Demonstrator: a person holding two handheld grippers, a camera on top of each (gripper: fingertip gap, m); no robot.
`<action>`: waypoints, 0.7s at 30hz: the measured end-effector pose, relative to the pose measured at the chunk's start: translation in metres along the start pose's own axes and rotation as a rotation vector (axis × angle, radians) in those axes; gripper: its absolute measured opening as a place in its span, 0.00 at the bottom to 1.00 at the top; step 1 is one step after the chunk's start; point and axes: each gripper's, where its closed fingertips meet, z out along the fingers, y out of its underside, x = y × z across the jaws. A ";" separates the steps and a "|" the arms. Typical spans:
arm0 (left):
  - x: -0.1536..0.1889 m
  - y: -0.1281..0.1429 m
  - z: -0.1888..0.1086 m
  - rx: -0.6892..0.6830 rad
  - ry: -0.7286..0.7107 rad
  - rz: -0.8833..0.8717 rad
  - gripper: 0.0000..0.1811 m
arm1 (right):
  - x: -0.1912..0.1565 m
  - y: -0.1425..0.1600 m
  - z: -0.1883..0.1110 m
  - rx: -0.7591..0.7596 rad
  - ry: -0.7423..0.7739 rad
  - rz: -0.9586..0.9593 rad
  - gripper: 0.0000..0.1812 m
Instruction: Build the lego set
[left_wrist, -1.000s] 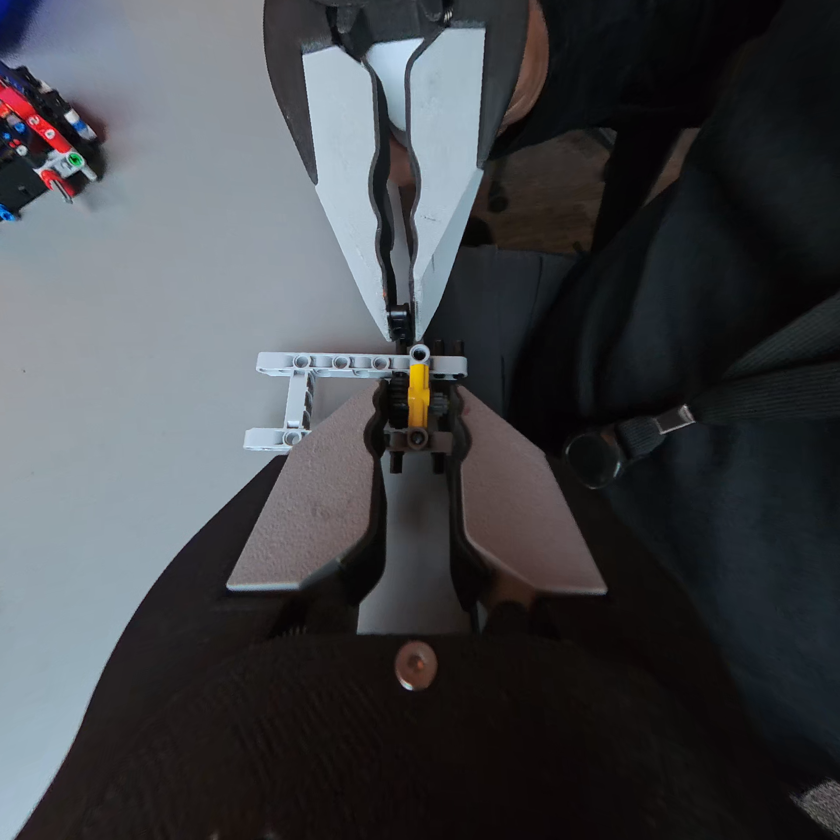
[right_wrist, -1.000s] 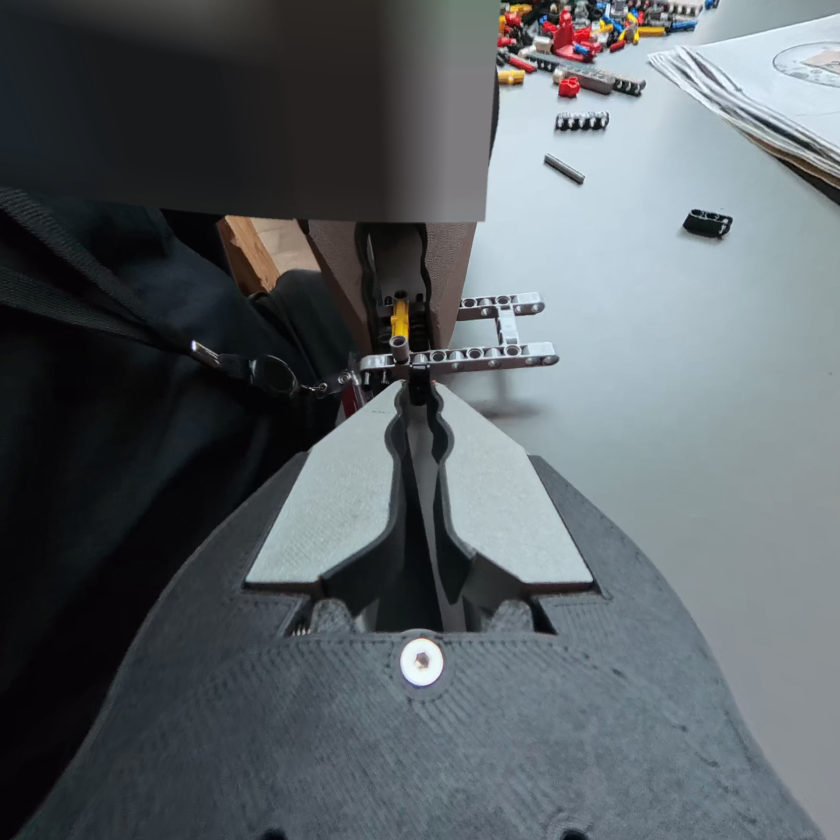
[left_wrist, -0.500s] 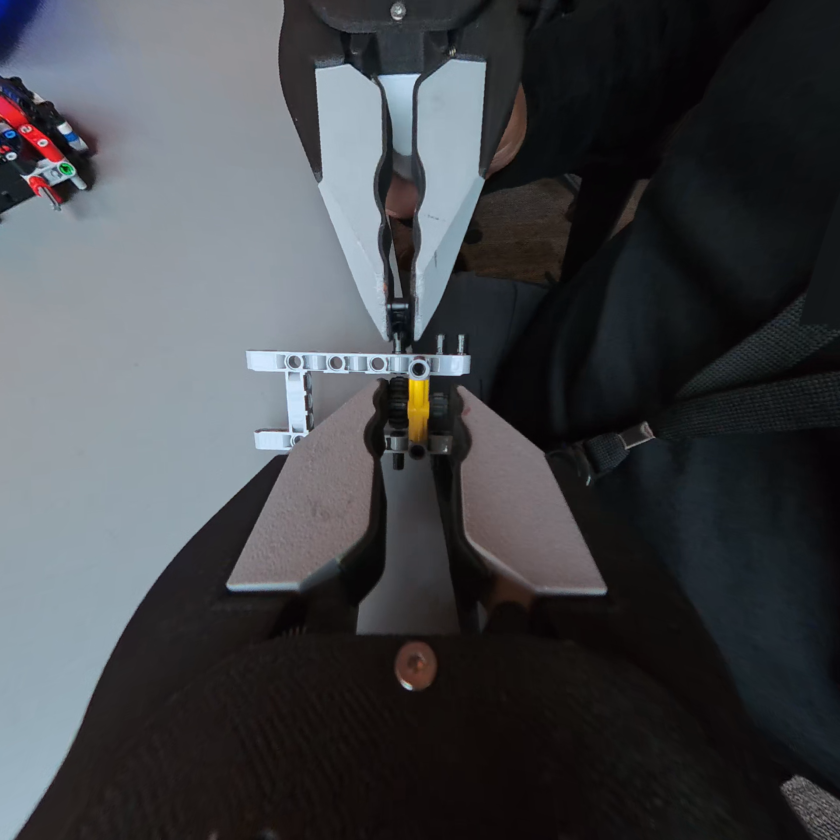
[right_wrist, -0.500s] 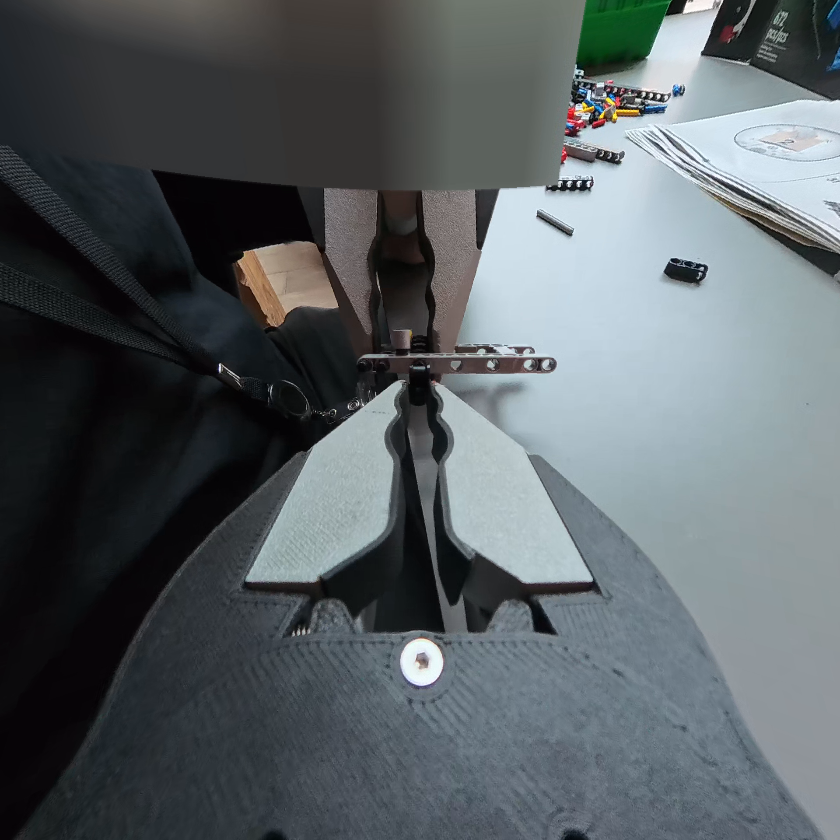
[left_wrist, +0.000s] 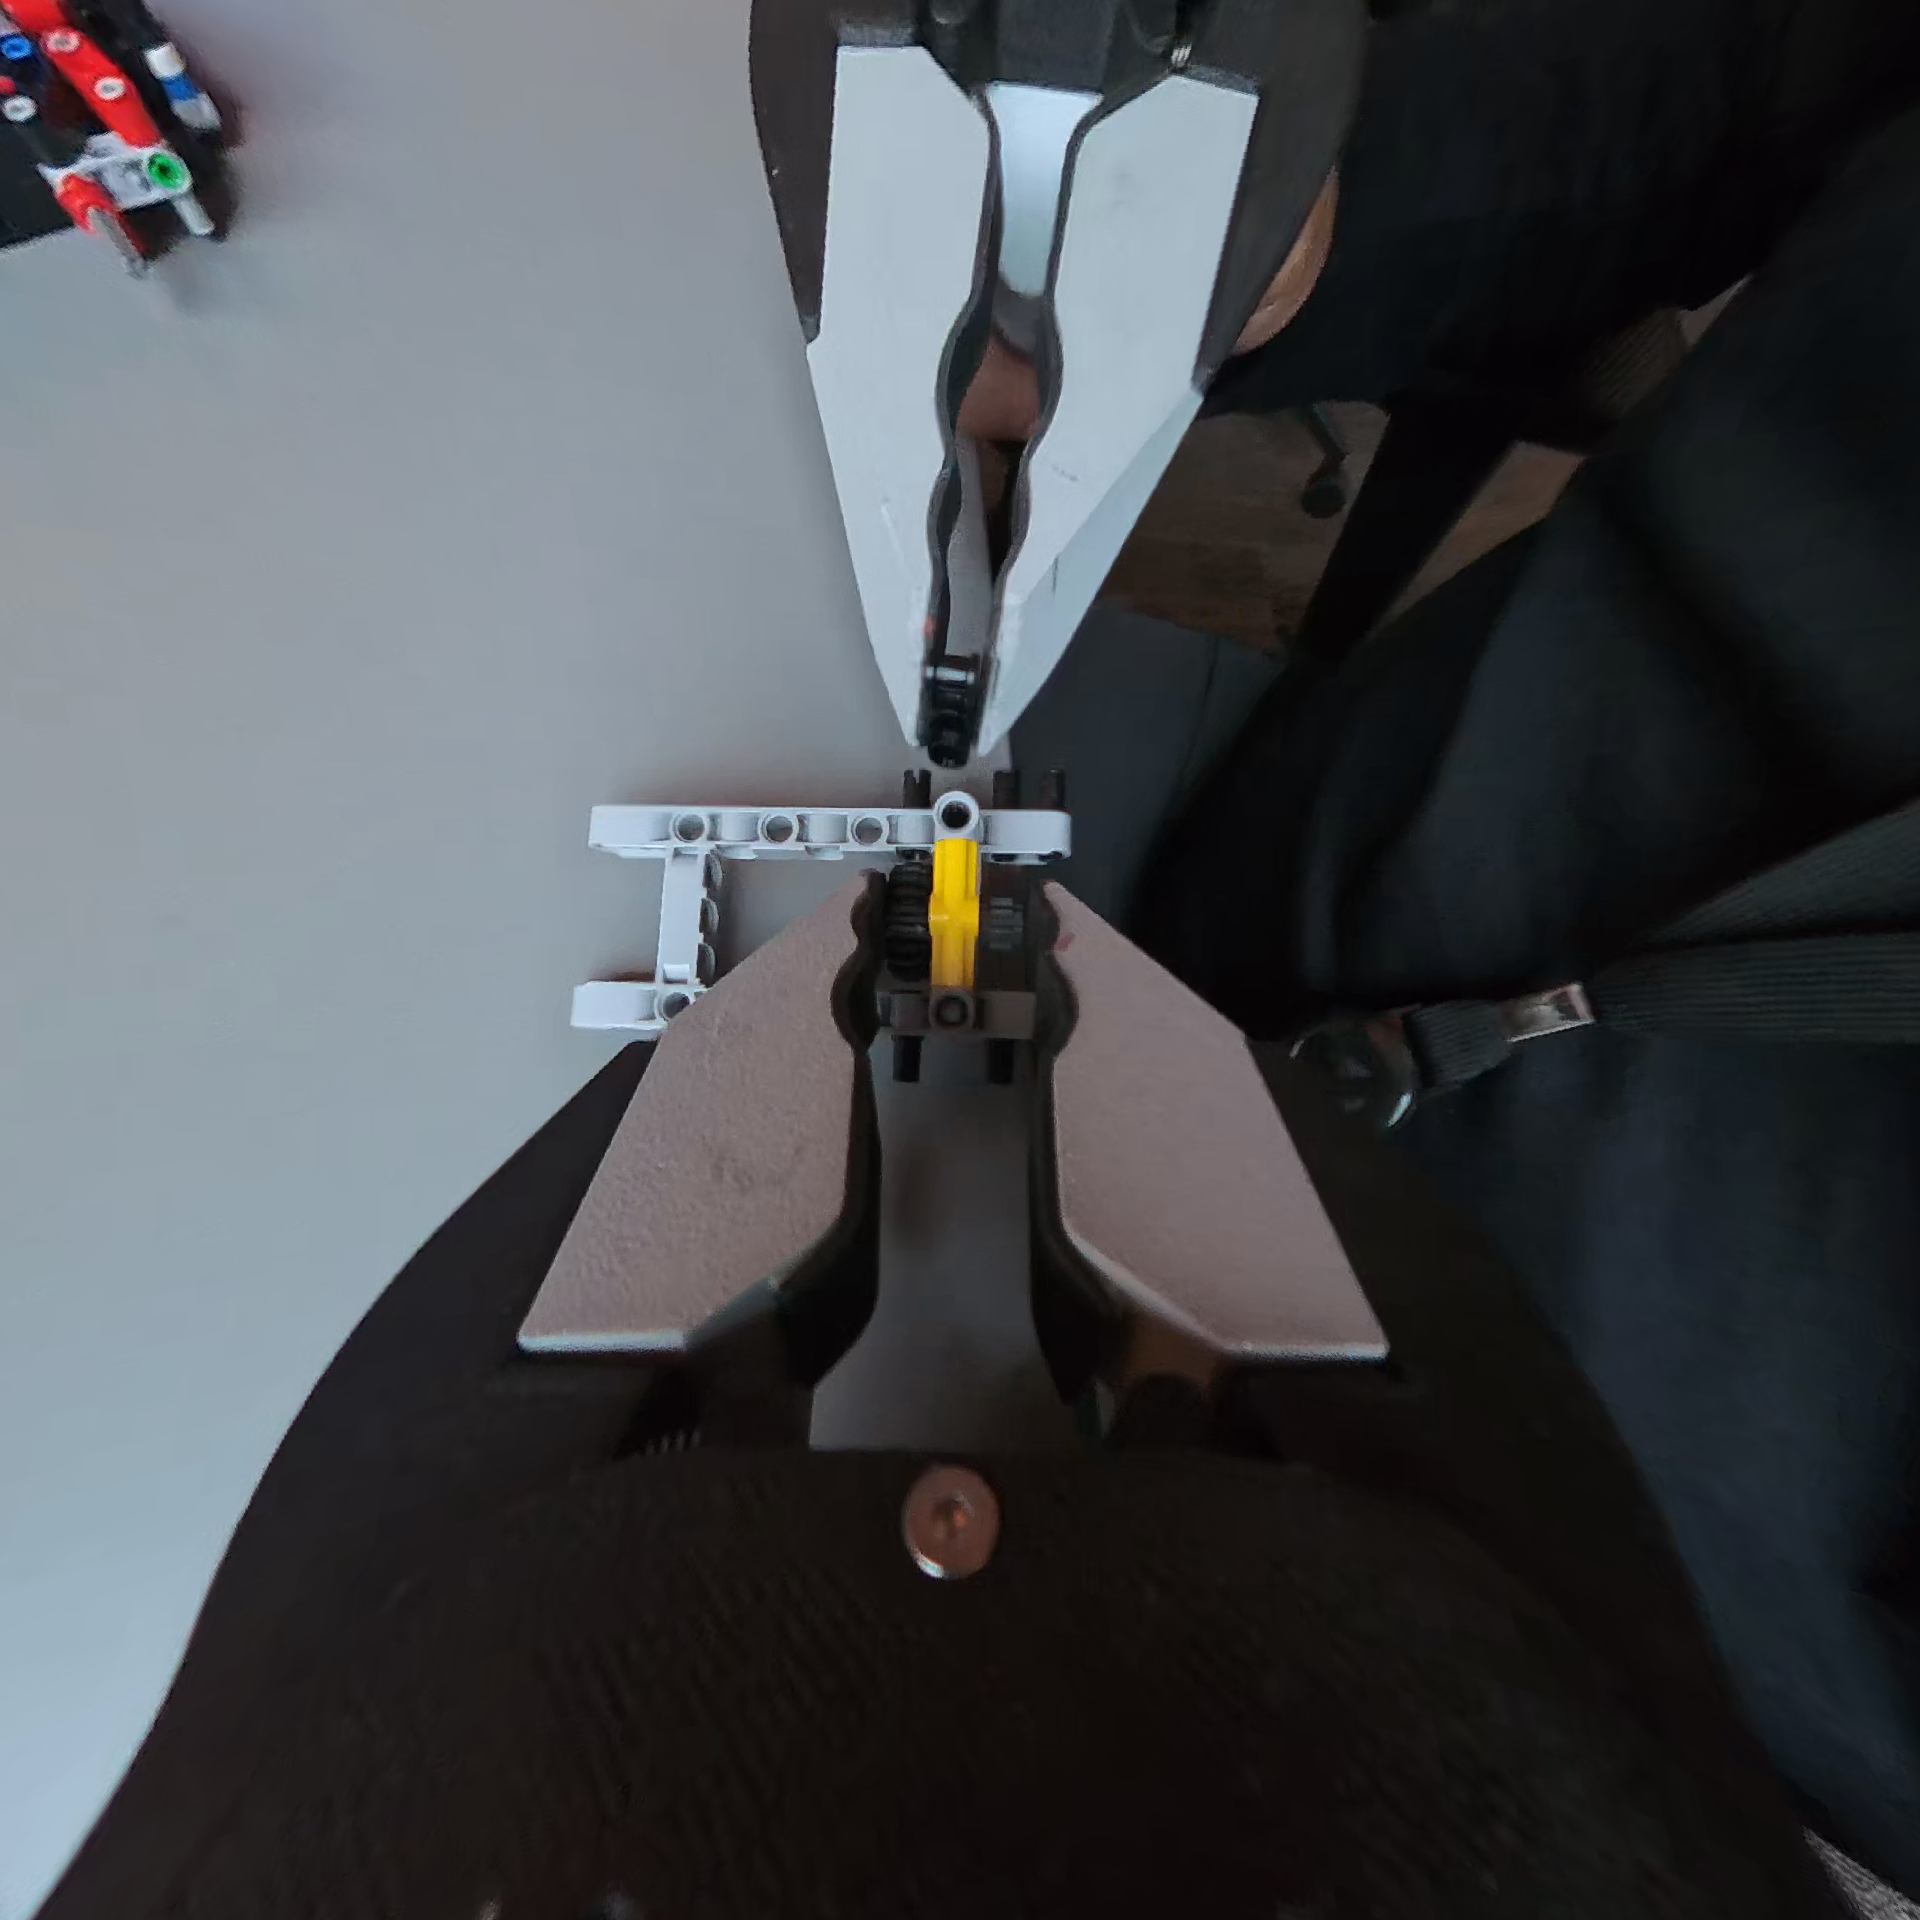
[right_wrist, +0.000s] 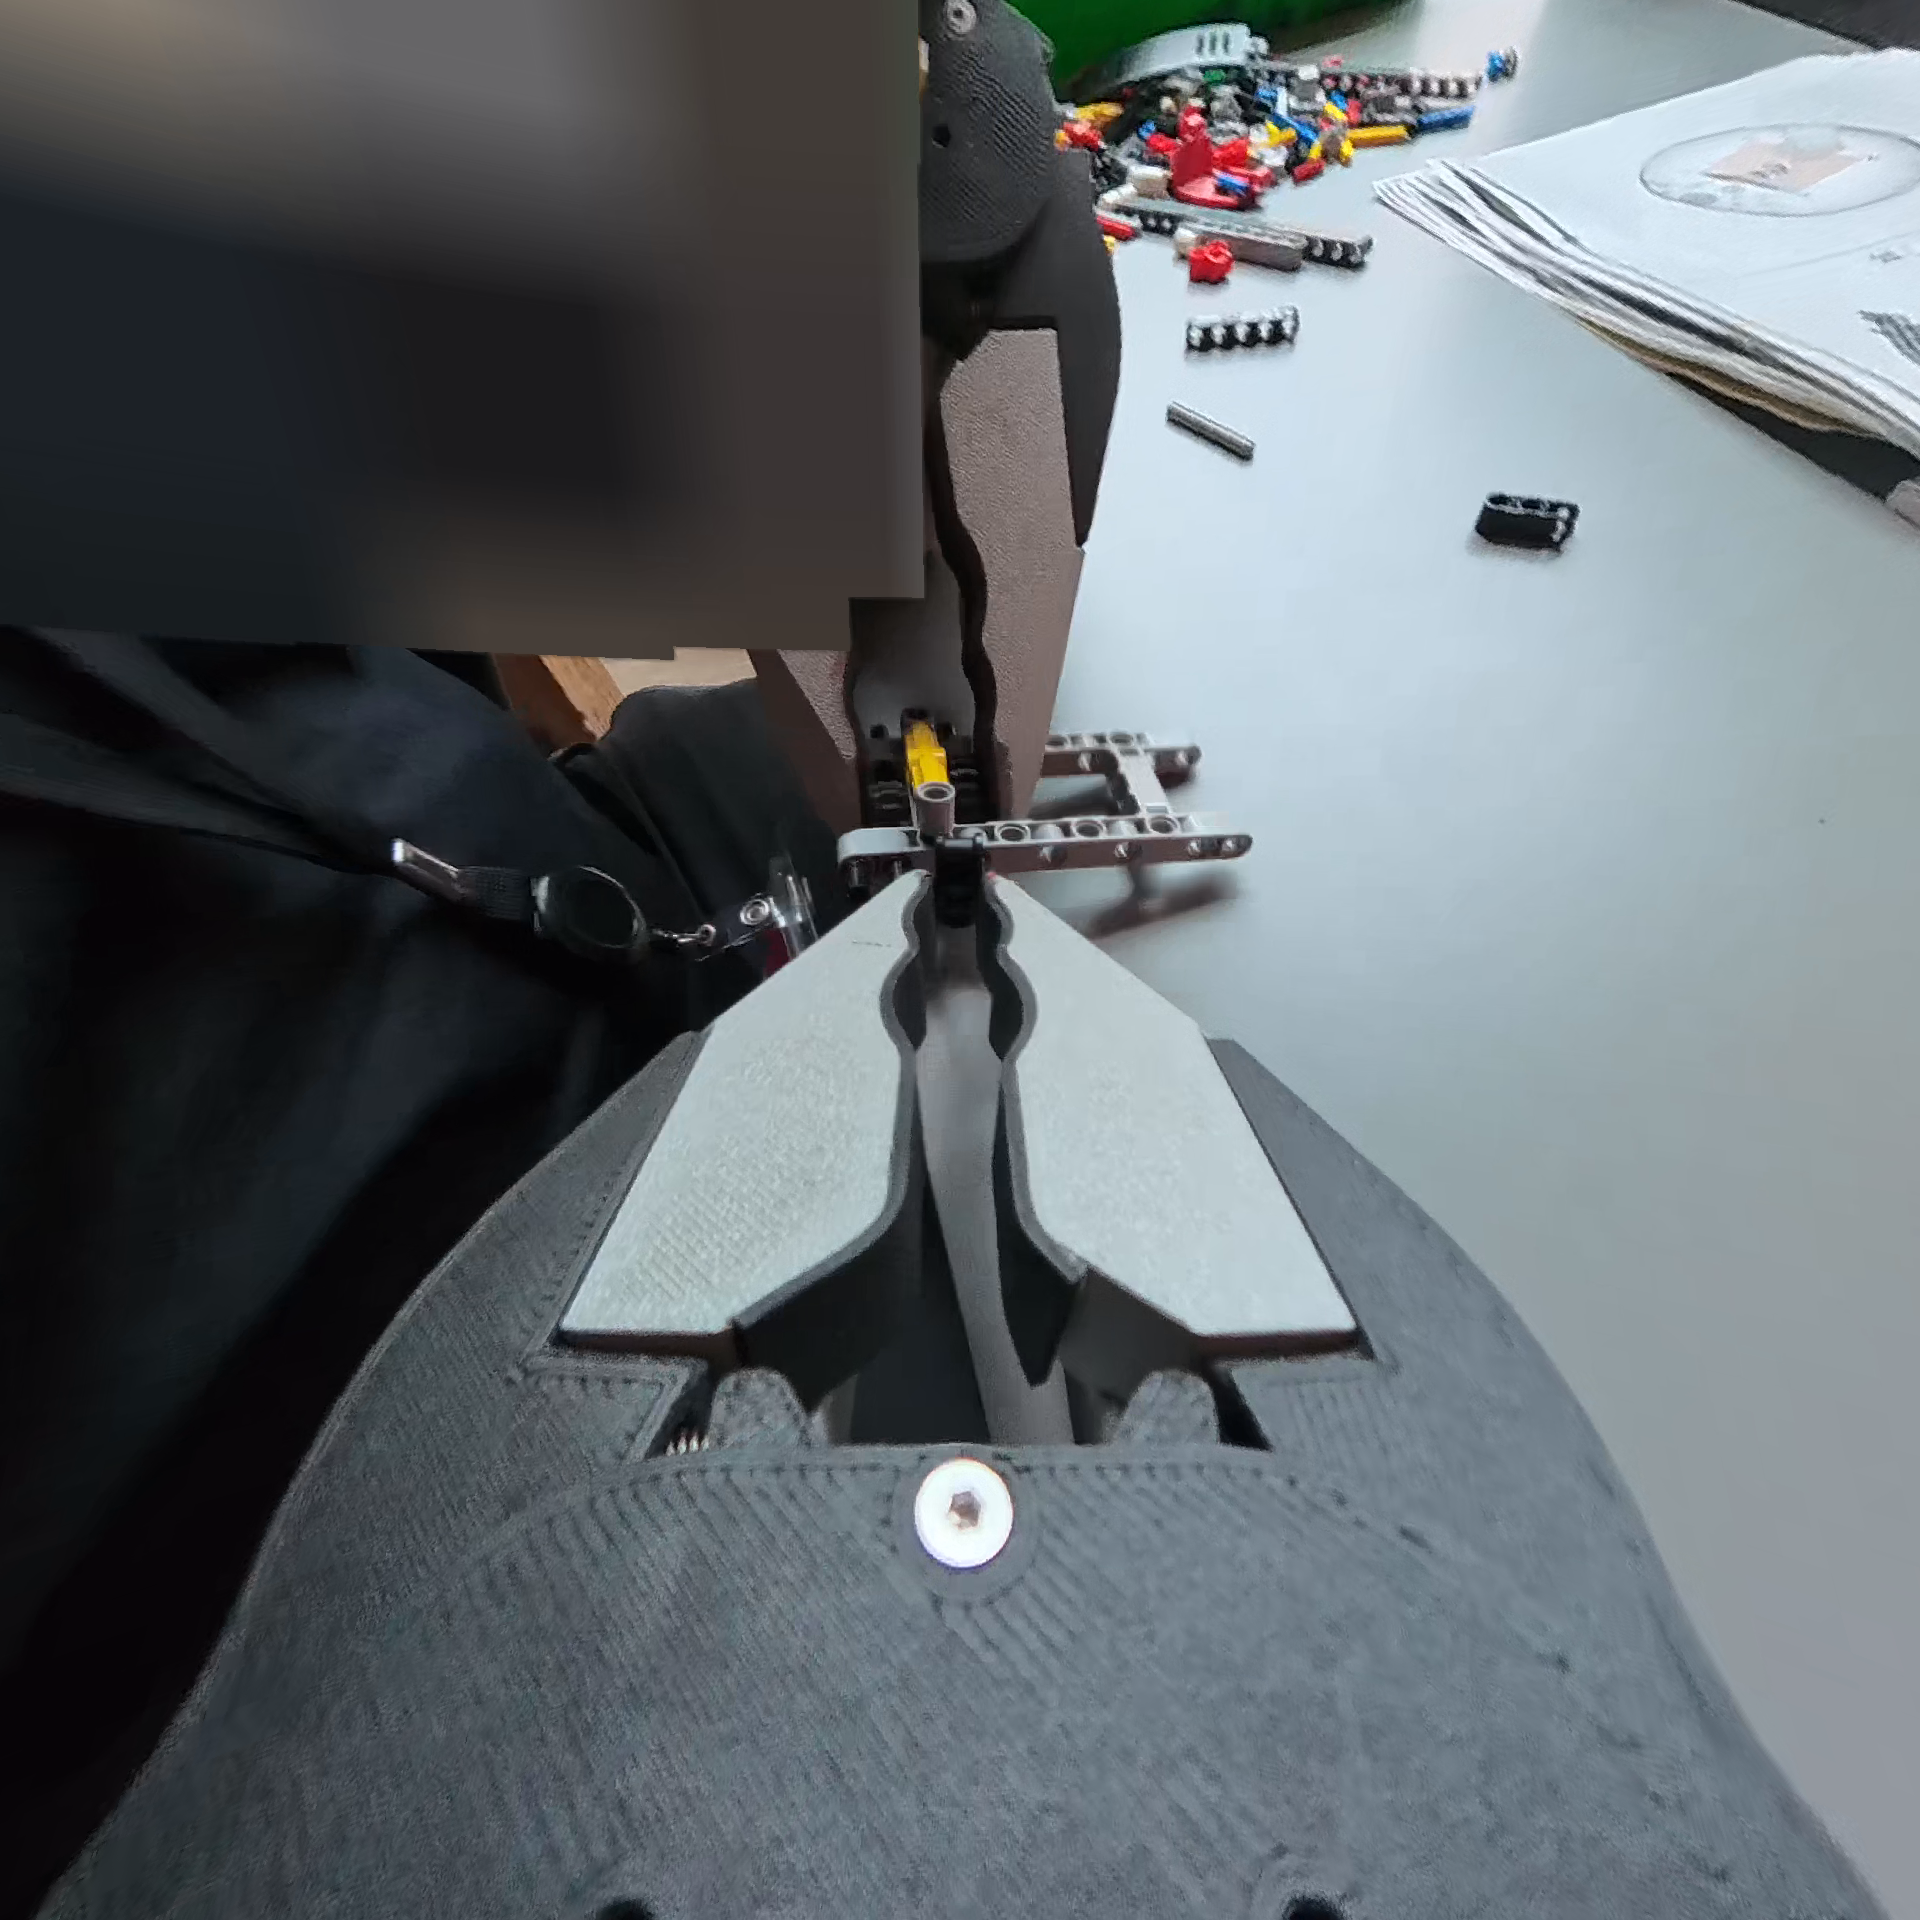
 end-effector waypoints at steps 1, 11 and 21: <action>-0.004 0.004 0.000 -0.023 -0.023 0.006 0.13 | 0.001 0.002 0.001 -0.014 0.002 0.009 0.02; -0.016 0.008 -0.022 -0.050 -0.203 0.081 0.21 | -0.002 0.006 0.004 -0.063 -0.024 0.017 0.02; -0.016 0.010 -0.001 -0.175 -0.324 0.165 0.34 | -0.004 0.001 0.001 -0.051 -0.102 0.072 0.02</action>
